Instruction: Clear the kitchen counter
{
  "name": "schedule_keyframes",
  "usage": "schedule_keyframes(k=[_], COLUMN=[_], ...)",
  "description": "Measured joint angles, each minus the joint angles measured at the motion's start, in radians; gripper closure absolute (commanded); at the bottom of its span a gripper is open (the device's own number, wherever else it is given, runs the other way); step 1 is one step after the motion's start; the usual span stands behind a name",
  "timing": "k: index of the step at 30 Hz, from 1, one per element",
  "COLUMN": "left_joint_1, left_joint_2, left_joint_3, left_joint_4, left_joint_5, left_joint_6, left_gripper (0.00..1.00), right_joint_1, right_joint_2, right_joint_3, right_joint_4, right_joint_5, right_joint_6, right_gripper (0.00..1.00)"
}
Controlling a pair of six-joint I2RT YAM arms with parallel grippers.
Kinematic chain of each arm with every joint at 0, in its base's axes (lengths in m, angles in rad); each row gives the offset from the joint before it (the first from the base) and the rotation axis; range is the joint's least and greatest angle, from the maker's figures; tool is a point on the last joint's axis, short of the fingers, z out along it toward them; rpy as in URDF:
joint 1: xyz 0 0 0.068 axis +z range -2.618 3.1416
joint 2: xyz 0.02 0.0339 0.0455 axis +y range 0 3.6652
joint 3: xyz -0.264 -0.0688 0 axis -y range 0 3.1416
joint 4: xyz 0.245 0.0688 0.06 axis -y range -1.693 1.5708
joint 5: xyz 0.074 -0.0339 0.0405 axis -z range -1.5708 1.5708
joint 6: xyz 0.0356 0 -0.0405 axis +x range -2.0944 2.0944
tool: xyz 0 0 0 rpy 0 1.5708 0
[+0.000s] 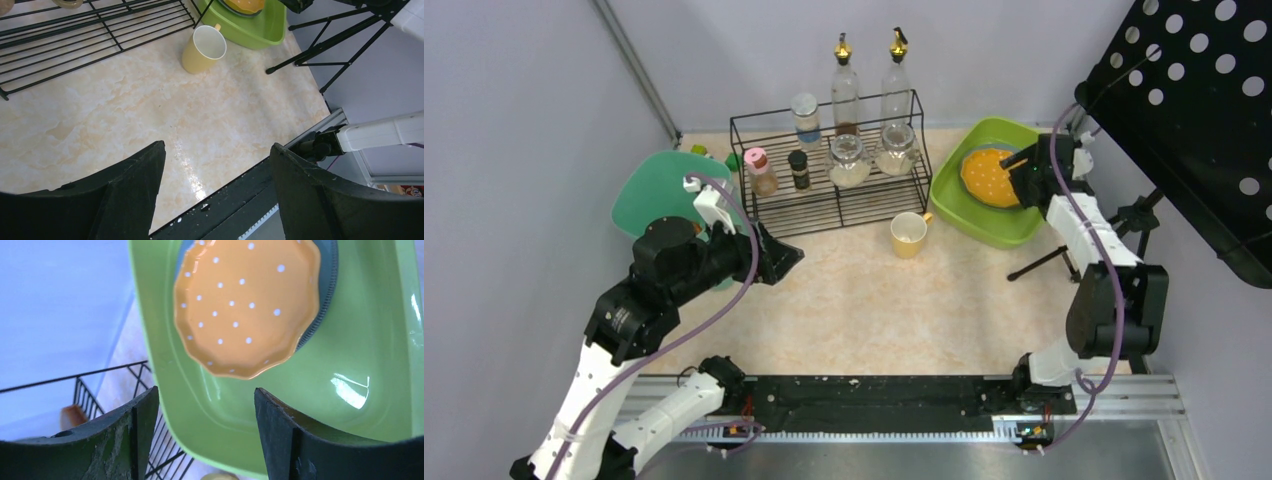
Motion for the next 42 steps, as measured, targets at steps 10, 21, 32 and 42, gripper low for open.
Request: schedule_keyframes(k=[10, 21, 32, 42], left_joint_1=[0.000, 0.000, 0.000, 0.000], left_joint_2=[-0.002, -0.001, 0.000, -0.003], left_joint_3=[-0.043, -0.106, -0.109, -0.120], left_joint_4=[0.003, 0.016, 0.027, 0.027], left_joint_5=[0.001, 0.003, 0.004, 0.003], left_joint_6=[0.003, -0.005, -0.004, -0.003], left_gripper=[0.01, 0.01, 0.01, 0.01], right_joint_1=[0.120, 0.337, 0.498, 0.521], right_joint_2=[-0.194, -0.336, -0.238, -0.091], right_joint_3=[-0.109, -0.210, -0.232, -0.230], right_joint_4=[-0.017, -0.028, -0.019, 0.006], right_joint_5=[-0.042, -0.098, -0.091, -0.053], right_joint_6=[-0.165, -0.256, -0.256, -0.246], right_gripper=[0.31, 0.32, 0.34, 0.42])
